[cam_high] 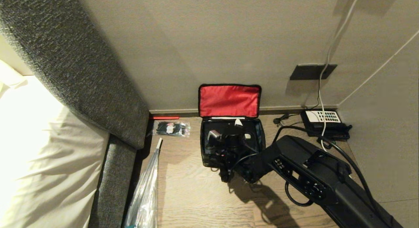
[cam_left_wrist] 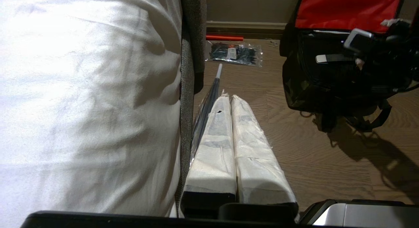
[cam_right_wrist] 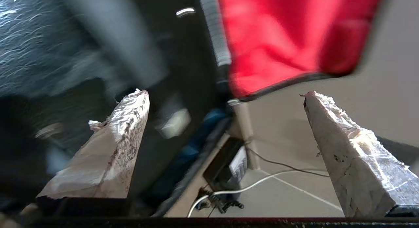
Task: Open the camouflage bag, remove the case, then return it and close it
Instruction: Grip the handle
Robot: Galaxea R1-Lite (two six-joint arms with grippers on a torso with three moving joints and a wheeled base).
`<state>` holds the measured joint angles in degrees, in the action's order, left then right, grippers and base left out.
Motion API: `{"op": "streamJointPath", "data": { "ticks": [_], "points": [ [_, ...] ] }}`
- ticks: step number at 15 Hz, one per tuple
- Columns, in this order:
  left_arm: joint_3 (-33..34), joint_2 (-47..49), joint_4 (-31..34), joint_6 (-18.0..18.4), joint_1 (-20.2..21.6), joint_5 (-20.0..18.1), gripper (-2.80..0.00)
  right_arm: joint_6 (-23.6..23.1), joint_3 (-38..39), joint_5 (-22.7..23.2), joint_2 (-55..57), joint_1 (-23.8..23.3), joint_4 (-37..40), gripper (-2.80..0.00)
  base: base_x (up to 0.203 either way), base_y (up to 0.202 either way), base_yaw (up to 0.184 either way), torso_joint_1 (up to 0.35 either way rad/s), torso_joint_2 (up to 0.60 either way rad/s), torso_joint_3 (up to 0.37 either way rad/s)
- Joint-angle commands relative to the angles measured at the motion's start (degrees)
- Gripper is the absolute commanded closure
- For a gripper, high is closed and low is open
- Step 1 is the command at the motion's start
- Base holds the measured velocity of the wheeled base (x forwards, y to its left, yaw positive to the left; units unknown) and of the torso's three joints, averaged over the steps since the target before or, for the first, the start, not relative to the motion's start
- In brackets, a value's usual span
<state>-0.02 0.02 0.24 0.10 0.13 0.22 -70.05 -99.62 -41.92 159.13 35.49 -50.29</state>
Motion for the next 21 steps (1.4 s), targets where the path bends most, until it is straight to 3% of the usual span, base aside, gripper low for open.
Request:
{"op": "streamJointPath", "data": {
  "ticks": [1, 7, 17, 21],
  "points": [
    [0.0, -0.2, 0.0, 0.0, 0.0, 0.0, 0.00, -0.6, -1.0, -0.2, 1.9, 0.1, 0.8, -2.80, 0.000, 0.000, 0.000, 0.000, 0.00, 0.000],
    [0.0, -0.2, 0.0, 0.0, 0.0, 0.0, 0.00, -1.0, -11.1, -0.3, 5.7, -1.3, 6.3, -2.80, 0.000, 0.000, 0.000, 0.000, 0.00, 0.000],
    [0.0, -0.2, 0.0, 0.0, 0.0, 0.0, 0.00, -0.3, -11.6, 0.1, 6.3, -3.3, 8.7, -2.80, 0.000, 0.000, 0.000, 0.000, 0.00, 0.000],
    [0.0, -0.2, 0.0, 0.0, 0.0, 0.0, 0.00, 0.5, -2.7, -0.1, 1.0, -2.8, 6.6, -2.80, 0.000, 0.000, 0.000, 0.000, 0.00, 0.000]
  ]
}}
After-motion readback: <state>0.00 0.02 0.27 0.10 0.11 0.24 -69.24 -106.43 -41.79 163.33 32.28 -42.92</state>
